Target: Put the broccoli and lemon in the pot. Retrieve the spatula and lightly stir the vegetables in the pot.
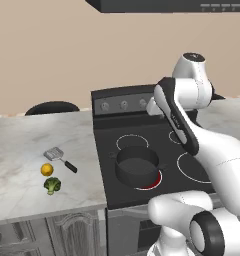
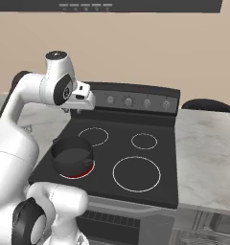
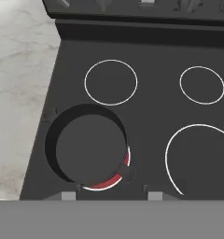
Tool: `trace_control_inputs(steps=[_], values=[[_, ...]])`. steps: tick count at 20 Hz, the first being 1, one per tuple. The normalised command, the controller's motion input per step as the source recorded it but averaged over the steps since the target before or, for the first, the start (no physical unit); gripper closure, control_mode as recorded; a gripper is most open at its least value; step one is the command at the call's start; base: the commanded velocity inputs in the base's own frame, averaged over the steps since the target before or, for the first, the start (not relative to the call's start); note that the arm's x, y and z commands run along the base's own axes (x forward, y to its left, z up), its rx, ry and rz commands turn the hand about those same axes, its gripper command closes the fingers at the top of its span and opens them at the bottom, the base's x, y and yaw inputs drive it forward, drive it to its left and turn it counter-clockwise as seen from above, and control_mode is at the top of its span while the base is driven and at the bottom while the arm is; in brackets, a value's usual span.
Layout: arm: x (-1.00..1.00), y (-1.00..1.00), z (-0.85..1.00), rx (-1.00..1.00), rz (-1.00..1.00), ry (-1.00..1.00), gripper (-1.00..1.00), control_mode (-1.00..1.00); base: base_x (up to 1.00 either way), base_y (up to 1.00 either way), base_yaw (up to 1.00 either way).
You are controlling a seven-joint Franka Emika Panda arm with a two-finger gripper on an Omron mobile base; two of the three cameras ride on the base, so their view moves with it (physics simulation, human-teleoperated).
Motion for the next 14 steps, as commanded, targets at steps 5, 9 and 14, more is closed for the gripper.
trace_control_inputs(steps=[5, 9, 14], values=[[-0.22, 0.11, -0.03, 0.00, 0.00, 0.00, -1.00, -1.00, 0.00, 0.00, 0.00], [-0.41, 0.62, -0.16, 0.00, 0.00, 0.00, -1.00, -1.00, 0.00, 0.00, 0.00], [-0.33, 0.84, -0.20, 0.00, 0.00, -0.04, -1.00, -1.00, 0.00, 0.00, 0.00]])
